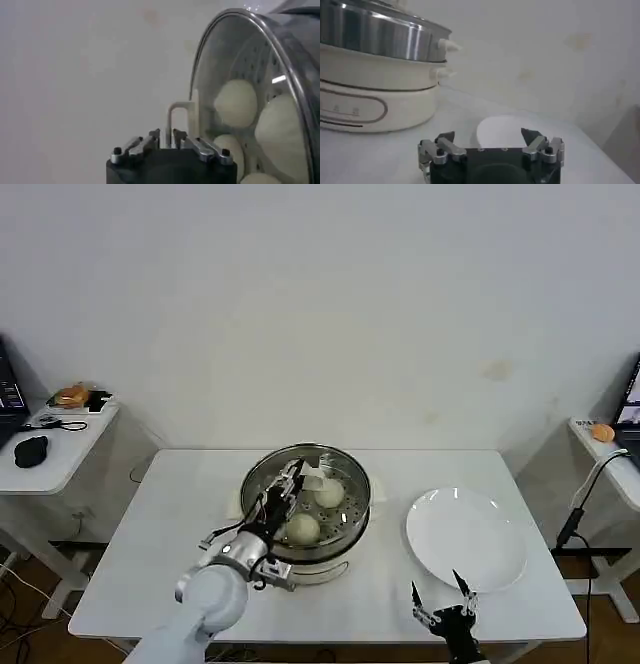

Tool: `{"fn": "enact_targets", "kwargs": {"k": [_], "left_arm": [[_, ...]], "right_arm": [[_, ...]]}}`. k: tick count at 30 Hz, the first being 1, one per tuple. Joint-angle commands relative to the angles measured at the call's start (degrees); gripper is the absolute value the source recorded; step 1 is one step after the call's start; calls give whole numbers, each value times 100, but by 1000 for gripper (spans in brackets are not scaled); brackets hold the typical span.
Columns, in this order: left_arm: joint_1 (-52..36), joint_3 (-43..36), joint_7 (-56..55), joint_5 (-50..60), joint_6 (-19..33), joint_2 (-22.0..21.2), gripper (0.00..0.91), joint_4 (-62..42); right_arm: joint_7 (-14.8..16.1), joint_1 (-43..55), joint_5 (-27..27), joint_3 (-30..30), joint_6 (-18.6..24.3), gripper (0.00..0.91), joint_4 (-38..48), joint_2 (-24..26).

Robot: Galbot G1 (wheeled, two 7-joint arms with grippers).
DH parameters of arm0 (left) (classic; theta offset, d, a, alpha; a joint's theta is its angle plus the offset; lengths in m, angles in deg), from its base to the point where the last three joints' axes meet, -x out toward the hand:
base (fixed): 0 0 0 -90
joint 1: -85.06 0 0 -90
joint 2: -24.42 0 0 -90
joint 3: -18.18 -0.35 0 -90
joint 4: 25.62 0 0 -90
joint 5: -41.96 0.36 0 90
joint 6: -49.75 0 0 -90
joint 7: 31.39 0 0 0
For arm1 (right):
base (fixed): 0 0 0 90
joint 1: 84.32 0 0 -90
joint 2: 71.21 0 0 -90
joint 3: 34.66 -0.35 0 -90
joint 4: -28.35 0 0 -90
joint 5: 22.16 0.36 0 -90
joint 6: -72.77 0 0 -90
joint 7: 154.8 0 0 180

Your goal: Take steamed baozi put them in steamer then cover it.

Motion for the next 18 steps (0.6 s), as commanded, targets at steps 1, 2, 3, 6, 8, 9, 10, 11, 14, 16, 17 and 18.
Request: {"fn": "enact_targets", "kwargs": {"k": [1,2,3,6,8,9,10,11,14,16,17,18], "left_arm": [[624,453,-123,-402,17,221,907,714],[718,500,-149,-517,14,239,907,801],[873,622,-247,-753,4,271,907,948],[1442,932,-453,-1355,-22,264,907,1368],[1992,1137,-647,-1921,12,262,907,1596],[2229,1280,-748,-2320,66,238,907,1694],[2350,1390,-764,-2674,111,219,907,1727],[2603,1642,-1048,-3157,114,141,907,1763],[2985,2488,-1360,-4712,1023,-276,907,1356],[3197,2809,-1624,-5793,1439,-433,907,1004],[3328,2936,-1703,-6327,1554,-425,907,860],[3461,3025,-1802,-6764,1757,-424,907,746]], "right_arm": [[-4,-8,12,-18,-1,907,-5,10],[-7,-6,13,-26,-1,907,-5,13],[-9,-6,15,-37,-3,907,-6,12],[-14,-7,36,-51,-9,907,-2,13],[-14,-12,51,-56,-9,907,4,29],[-14,-13,64,-59,-16,907,6,35],[-15,-11,64,-62,-19,907,6,39],[-16,-10,72,-67,-20,907,7,50],[-21,-17,108,-77,-23,907,-17,69],[-23,-28,147,-76,-24,907,-17,104],[-23,-30,146,-74,-20,907,-18,127],[-24,-29,158,-71,-26,907,-24,146]]}}
